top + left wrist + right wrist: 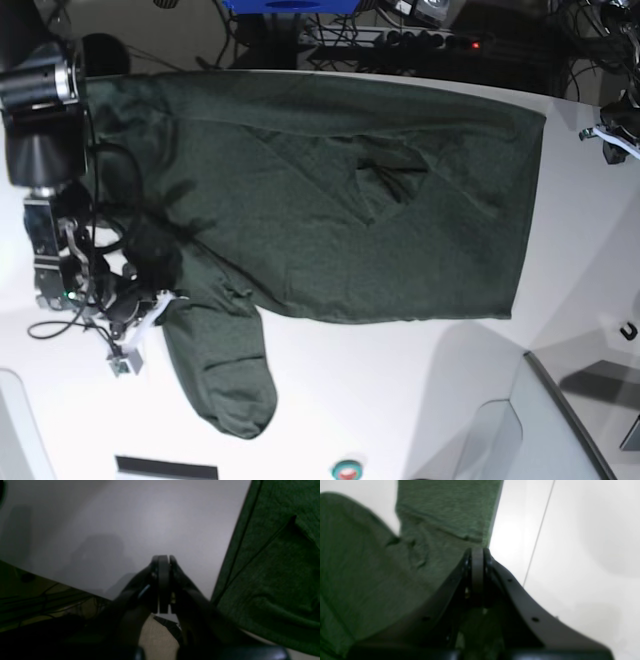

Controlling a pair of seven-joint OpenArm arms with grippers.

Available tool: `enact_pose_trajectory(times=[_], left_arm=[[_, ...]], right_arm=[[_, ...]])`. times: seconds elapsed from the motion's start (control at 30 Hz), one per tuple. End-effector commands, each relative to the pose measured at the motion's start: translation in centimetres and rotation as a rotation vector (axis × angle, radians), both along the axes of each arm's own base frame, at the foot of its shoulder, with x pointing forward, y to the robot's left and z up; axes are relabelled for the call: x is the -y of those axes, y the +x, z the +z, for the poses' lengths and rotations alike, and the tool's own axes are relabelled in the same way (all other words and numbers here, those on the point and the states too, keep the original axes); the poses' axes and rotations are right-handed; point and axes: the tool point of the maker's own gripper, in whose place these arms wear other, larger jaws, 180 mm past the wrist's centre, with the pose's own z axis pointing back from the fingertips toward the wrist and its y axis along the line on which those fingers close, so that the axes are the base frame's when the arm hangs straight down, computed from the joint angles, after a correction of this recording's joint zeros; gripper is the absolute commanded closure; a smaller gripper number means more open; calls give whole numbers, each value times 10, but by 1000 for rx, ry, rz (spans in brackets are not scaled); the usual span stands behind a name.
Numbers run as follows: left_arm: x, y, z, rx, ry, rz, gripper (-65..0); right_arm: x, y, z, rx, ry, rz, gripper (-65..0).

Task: Layout the t-shirt on the table in an organized manner, then fold the t-shirt properly
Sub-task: 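Pull the sleeve fabric inward onto the shirt body with the right gripper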

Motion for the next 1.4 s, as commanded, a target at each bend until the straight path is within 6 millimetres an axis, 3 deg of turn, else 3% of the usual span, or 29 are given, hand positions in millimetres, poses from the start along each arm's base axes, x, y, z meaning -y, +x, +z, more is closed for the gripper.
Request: enact_pose_trajectory(times=[0.0, 0.27, 0.5, 0.83, 0.93, 1.03, 1.1, 1.17, 1.27, 1.37], left_arm=[[-9, 7, 14, 32, 34, -8, 0], [-9, 8, 15, 35, 34, -8, 0], [-8, 11, 15, 38, 32, -12, 0], [-6, 12, 15, 38, 31, -16, 0], [-6, 12, 15, 38, 31, -16, 0], [-6, 12, 15, 38, 31, -16, 0], [-7, 12, 15, 39, 31, -15, 0], [-8, 11, 16, 40, 33, -11, 0], [-8, 10, 15, 39, 33, -11, 0], [-8, 9, 14, 34, 33, -11, 0]], right_arm=[[-3, 12, 25, 74, 9, 11, 0], [-46, -35, 60, 135, 13, 122, 0], [-79, -79, 64, 137, 65, 170, 0], [-103, -127, 29, 14, 141, 158, 0], [-104, -136, 9, -49, 147, 149, -6], [-107, -147, -7, -135, 144, 153, -110], [-106, -145, -3, -146, 130, 165, -195], [-103, -137, 10, -106, 124, 162, -231], [-81, -99, 38, -2, 112, 98, -230], [-50, -51, 41, 8, 119, 2, -231]])
